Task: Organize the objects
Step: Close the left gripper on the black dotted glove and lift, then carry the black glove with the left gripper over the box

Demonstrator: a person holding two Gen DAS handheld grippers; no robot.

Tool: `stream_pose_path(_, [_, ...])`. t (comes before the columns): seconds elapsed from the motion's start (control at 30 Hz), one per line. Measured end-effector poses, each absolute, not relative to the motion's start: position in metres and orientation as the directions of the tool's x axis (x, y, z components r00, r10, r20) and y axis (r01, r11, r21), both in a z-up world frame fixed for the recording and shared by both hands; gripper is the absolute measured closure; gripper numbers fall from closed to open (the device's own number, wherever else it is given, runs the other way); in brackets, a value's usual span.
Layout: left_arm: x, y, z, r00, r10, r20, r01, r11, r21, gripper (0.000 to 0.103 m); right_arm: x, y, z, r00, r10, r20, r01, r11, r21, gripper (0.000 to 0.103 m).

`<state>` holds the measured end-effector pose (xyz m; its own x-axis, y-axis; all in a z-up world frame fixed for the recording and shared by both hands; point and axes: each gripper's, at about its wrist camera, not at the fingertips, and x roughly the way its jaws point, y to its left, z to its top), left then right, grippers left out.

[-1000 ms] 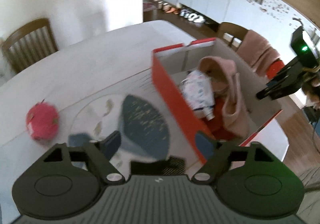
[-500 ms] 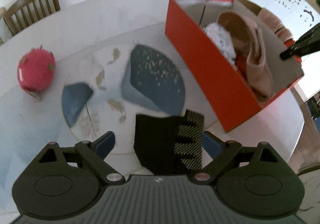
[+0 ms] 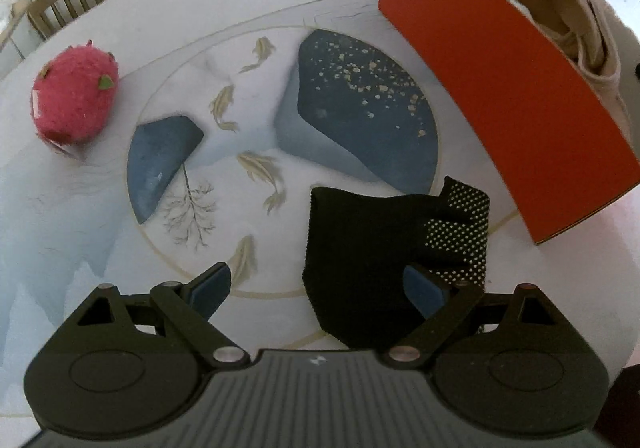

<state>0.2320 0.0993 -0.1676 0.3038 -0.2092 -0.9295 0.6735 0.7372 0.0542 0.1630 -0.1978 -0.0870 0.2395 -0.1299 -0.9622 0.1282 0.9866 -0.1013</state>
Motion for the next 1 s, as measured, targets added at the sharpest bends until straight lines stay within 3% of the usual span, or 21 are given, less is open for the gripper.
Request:
stream_pose_path(0.03, [0.232, 0.099, -0.169, 0.3, -0.209, -0.931, 0.675, 0.736, 0.052, 0.026, 0.163, -0.198, -0.087, 0.24, -0.13, -0.962, 0.128, 0.987, -0.102, 0.098])
stream_pose_path(0.2, [0.233, 0.099, -0.168, 0.28, -0.225, -0.933, 0.665, 0.746, 0.02, 0.038, 0.163, -0.198, -0.087, 0.241, -0.128, -0.962, 0.127, 0.987, -0.1, 0.098])
stream_pose_path(0.27, [0.232, 0.099, -0.167, 0.263, -0.238, -0.935, 0.665, 0.747, -0.003, 0.049, 0.163, -0.198, -0.087, 0.241, -0.126, -0.962, 0.126, 0.987, -0.098, 0.098])
stream_pose_path(0.33, [0.231, 0.097, -0.165, 0.252, -0.248, -0.935, 0.666, 0.745, -0.018, 0.066, 0.163, -0.199, -0.087, 0.241, -0.125, -0.962, 0.126, 0.987, -0.097, 0.098])
stream_pose_path(0.47, [0.227, 0.093, -0.162, 0.248, -0.252, -0.935, 0.671, 0.741, -0.022, 0.092, 0.163, -0.199, -0.087, 0.244, -0.123, -0.962, 0.124, 0.988, -0.095, 0.098])
stream_pose_path(0.67, [0.225, 0.095, -0.139, 0.256, -0.295, -0.921, 0.66, 0.749, -0.057, 0.096, 0.163, -0.2, -0.087, 0.247, -0.119, -0.962, 0.121, 0.988, -0.091, 0.098])
stream_pose_path(1.0, [0.235, 0.091, -0.024, 0.295, -0.468, -0.833, 0.675, 0.72, -0.165, 0.096, 0.161, -0.203, -0.087, 0.258, -0.104, -0.96, 0.12, 0.99, -0.075, 0.098])
